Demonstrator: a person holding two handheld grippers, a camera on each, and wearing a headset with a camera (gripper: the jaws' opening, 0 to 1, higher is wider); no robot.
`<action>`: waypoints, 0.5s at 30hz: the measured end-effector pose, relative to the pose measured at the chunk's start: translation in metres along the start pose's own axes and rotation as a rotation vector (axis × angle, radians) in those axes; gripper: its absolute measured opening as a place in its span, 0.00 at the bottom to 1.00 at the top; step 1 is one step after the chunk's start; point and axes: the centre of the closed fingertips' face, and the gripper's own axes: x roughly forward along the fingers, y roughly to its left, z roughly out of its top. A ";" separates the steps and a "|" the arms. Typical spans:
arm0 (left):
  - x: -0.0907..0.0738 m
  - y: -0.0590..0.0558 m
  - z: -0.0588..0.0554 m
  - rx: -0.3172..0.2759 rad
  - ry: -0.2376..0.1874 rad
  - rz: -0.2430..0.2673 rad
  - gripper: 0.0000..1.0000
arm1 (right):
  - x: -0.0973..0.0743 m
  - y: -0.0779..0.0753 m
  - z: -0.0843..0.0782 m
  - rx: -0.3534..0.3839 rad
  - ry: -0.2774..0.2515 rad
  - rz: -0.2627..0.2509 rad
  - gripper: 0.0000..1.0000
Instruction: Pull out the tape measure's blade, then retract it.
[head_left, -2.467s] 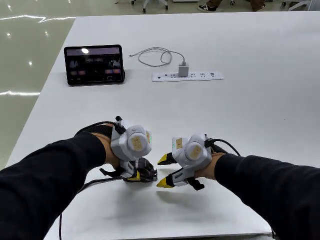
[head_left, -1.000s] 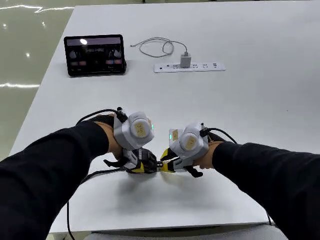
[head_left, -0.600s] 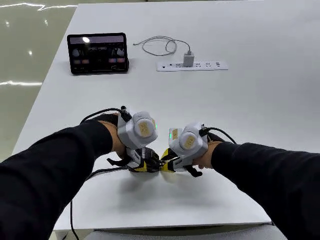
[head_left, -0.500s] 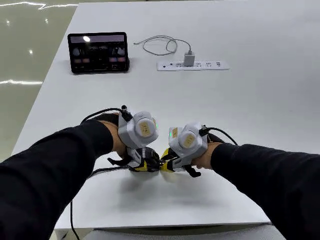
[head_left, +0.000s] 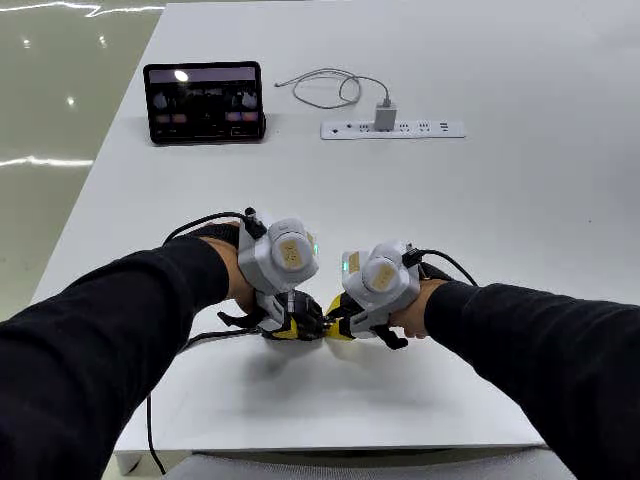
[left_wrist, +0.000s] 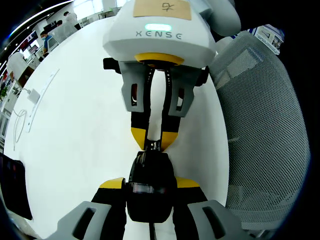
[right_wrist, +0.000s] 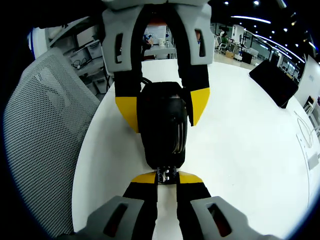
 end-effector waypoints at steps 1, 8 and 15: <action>0.000 0.000 0.000 0.000 0.000 0.000 0.31 | 0.000 0.000 0.000 -0.001 0.000 0.000 0.08; -0.001 -0.001 0.000 0.001 -0.001 0.001 0.31 | -0.003 0.001 -0.001 0.002 -0.003 -0.003 0.09; 0.000 -0.001 0.001 0.002 -0.002 0.002 0.31 | -0.007 0.001 -0.006 0.022 -0.010 -0.005 0.09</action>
